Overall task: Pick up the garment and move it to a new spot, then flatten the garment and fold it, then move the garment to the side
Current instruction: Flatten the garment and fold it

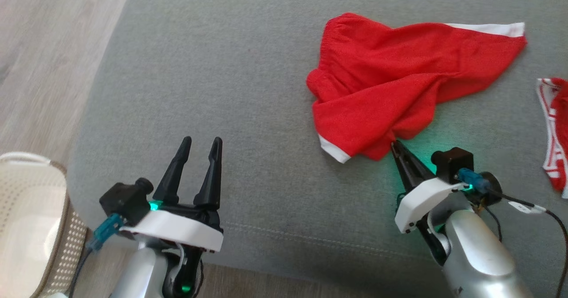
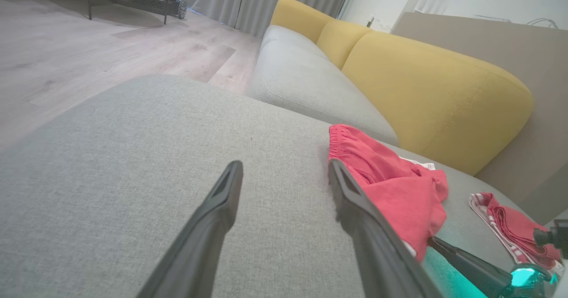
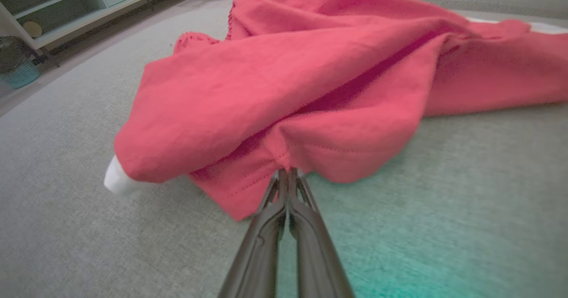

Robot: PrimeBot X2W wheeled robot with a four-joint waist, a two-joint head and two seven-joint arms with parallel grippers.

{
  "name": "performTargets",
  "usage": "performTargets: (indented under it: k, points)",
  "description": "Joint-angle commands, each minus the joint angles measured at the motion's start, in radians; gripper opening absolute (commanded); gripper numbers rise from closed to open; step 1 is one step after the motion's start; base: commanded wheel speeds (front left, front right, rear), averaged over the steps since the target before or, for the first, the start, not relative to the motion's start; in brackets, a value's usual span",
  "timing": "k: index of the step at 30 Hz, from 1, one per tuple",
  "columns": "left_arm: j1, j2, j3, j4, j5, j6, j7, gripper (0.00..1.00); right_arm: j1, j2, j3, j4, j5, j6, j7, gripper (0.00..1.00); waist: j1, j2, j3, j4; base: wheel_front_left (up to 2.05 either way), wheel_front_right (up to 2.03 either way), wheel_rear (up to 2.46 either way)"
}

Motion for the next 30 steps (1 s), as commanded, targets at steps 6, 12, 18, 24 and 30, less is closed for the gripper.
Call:
performTargets:
  k: [6, 12, 18, 24, 30]
  points:
    - [-0.011, 0.001, 0.035, -0.028, -0.001, 0.000, -0.006, 1.00, 0.025, 0.007, -0.067, -0.070, -0.105, 0.000, -0.010, 0.00, 0.0000, 0.0000, -0.056, -0.057, 0.00, 0.00, 0.00]
    - [0.020, 0.001, 0.031, -0.033, -0.003, 0.010, -0.006, 1.00, 0.068, 0.007, -0.167, -0.164, -0.226, 0.000, 0.092, 0.00, 0.0000, 0.0000, -0.100, -0.100, 0.00, 0.00, 0.00]
    - [0.036, 0.001, 0.011, -0.045, -0.007, 0.018, -0.006, 1.00, 0.132, -0.015, -0.209, -0.347, -0.298, 0.000, 0.307, 0.00, 0.0000, 0.0000, -0.113, -0.123, 0.00, 0.00, 0.00]
    - [0.024, 0.001, -0.011, -0.050, -0.010, 0.017, -0.006, 1.00, 0.143, -0.080, -0.284, -0.513, -0.338, 0.000, 0.441, 0.00, 0.0000, 0.0000, -0.085, -0.107, 0.00, 0.00, 0.00]
    - [0.008, 0.001, -0.022, -0.039, -0.015, 0.013, -0.006, 1.00, 0.132, -0.120, -0.374, -0.604, -0.457, 0.000, 0.545, 0.00, 0.0000, 0.0000, -0.068, -0.062, 0.00, 0.00, 0.00]
